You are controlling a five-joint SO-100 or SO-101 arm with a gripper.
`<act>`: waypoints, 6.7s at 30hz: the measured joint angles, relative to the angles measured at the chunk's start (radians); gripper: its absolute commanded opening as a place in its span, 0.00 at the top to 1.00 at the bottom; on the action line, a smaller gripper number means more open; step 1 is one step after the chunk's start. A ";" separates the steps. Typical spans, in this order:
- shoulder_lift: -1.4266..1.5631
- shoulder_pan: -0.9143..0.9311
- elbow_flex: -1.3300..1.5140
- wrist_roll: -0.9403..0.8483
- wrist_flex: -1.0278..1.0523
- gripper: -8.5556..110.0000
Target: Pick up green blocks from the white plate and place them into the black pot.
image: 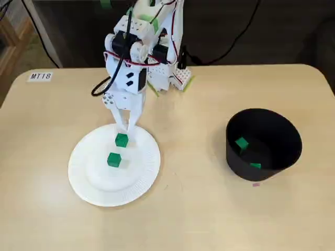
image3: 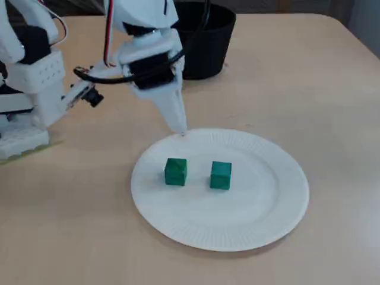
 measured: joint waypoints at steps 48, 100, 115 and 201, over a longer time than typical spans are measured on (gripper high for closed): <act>-0.457 -0.014 -0.416 -1.220 0.123 0.77; -0.790 -0.023 -0.890 -1.339 0.575 0.79; -0.925 -0.025 -0.917 -1.336 0.578 0.95; -0.802 -0.054 -0.859 -1.325 0.603 0.66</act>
